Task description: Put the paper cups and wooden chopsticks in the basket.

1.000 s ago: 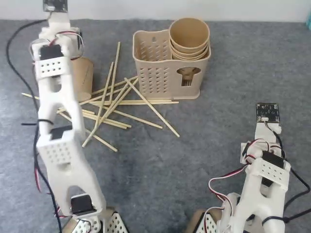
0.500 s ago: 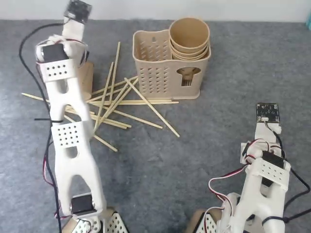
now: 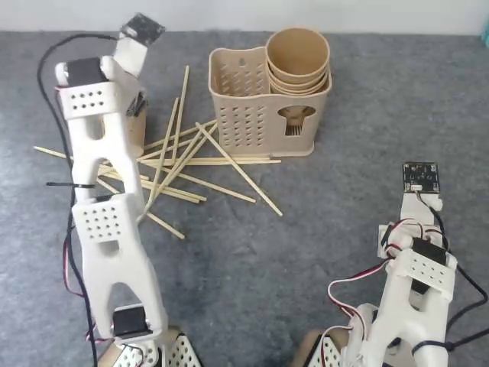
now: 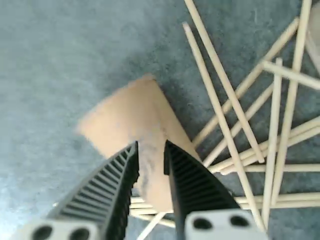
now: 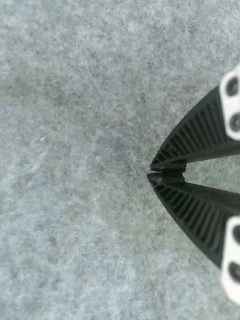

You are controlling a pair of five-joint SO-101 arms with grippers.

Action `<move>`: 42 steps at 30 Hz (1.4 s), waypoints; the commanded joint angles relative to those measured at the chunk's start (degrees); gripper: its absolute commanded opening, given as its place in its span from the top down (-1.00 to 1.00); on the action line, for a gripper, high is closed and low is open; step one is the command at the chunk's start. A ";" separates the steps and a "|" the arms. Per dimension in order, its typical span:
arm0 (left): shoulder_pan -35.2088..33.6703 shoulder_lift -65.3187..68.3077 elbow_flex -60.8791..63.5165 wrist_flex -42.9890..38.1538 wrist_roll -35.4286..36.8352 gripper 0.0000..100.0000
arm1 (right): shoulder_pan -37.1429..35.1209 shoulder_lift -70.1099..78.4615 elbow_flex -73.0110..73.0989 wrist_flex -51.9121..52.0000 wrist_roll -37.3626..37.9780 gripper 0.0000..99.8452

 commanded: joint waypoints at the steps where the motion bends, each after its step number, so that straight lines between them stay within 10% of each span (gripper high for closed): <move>1: 0.88 -8.00 -2.07 -4.48 8.88 0.85 | -0.66 -1.89 1.49 -1.19 0.79 0.98; 23: 0.97 10.46 1.45 -27.08 10.29 0.98 | -0.66 -1.89 1.49 -1.10 0.88 0.98; 42: -1.41 6.77 2.24 2.20 0.97 0.98 | -0.66 -1.89 1.49 -1.19 0.88 0.98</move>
